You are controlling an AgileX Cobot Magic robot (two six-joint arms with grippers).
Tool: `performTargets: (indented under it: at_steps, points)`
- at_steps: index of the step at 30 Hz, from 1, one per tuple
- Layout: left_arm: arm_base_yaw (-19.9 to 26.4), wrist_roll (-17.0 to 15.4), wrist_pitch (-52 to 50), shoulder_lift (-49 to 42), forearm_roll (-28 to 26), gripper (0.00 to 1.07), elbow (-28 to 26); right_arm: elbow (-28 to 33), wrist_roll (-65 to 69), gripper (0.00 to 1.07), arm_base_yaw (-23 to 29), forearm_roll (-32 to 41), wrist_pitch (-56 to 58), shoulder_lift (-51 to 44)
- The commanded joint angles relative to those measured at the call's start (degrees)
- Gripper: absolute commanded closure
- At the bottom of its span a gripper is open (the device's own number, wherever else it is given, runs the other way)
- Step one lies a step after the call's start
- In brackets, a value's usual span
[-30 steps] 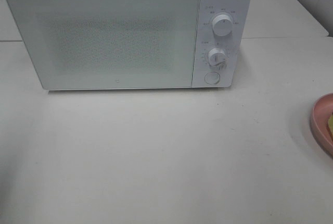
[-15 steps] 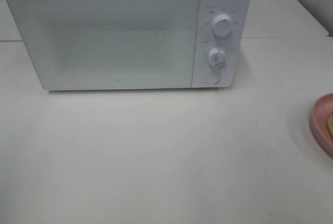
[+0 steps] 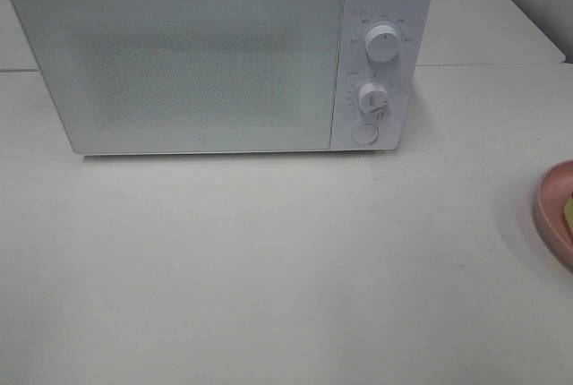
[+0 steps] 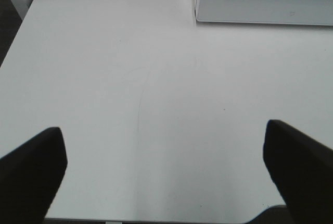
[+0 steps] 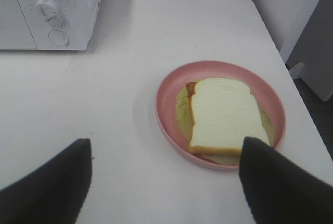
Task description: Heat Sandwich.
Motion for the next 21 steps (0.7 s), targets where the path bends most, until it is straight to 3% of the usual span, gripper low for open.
performTargets:
  at_steps: [1, 7, 21]
  points:
    - [0.3, 0.0, -0.8, -1.3, -0.2, 0.08, 0.1, 0.1, -0.3, 0.32, -0.5, -0.2, -0.6, -1.5]
    - [0.3, 0.0, -0.8, -5.7, -0.2, 0.08, 0.1, 0.1, -0.3, 0.32, -0.5, -0.2, -0.6, -1.5]
    - [0.3, 0.0, -0.8, -5.5, -0.2, 0.08, 0.1, 0.1, -0.4, 0.32, -0.5, -0.2, -0.6, -1.5]
